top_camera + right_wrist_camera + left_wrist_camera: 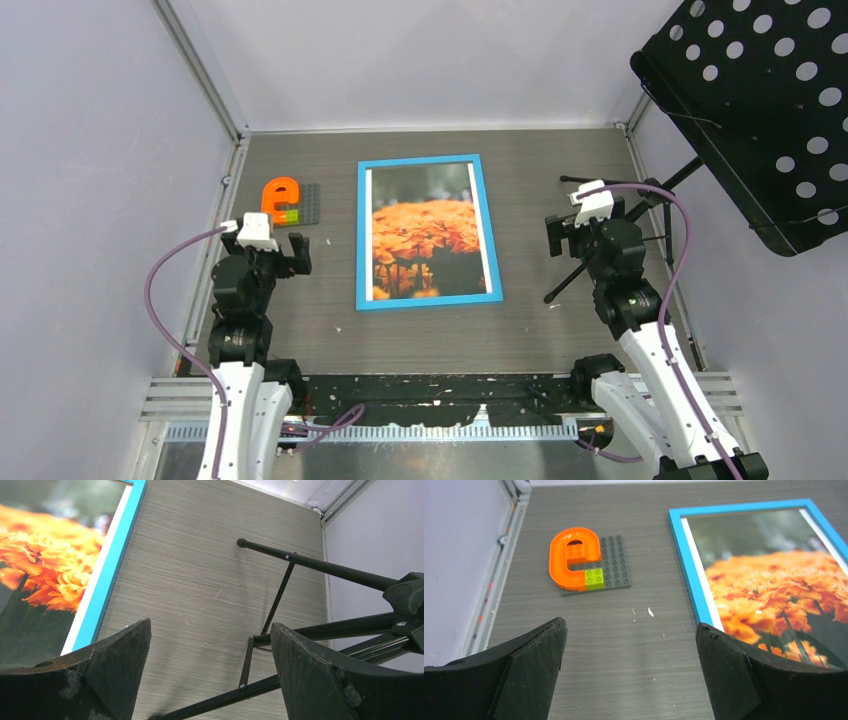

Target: Put the photo into the frame

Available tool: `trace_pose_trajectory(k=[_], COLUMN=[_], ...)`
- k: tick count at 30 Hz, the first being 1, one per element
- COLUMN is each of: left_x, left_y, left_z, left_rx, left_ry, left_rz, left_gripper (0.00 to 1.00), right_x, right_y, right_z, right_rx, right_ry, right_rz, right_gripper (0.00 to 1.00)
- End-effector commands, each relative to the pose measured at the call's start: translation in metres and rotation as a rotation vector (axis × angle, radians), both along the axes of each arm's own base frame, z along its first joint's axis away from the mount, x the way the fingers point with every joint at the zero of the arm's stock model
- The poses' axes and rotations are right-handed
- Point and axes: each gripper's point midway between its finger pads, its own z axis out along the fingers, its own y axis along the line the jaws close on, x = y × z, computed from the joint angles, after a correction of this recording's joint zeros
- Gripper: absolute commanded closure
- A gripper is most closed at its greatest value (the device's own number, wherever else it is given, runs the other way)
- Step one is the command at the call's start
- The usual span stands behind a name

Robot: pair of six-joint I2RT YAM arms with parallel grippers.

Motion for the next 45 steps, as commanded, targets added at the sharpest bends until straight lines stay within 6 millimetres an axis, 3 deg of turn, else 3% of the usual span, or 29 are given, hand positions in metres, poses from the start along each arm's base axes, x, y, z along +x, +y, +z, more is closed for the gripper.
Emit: trace_pose_trajectory(k=[1, 10, 45], left_x=[0.006, 0.007, 0.002], left_y=[0.004, 0.001, 0.001], left_z=[0.037, 0.019, 0.024], left_rx=[0.003, 0.023, 0.031], left_ry=[-0.136, -0.109, -0.13], left_rz=[0.023, -0.004, -0.005], left_gripper=[0.01, 0.01, 0.01], right_x=[0.004, 0.006, 0.001], right_y=[-0.003, -0.015, -0.005], right_z=[0.009, 0.006, 0.007], right_rx=[-0.017, -0.054, -0.057], right_ry=[-0.037, -0.052, -0.072], right_rz=[-0.006, -0.054, 0.025], right_gripper=[0.05, 0.05, 0.05])
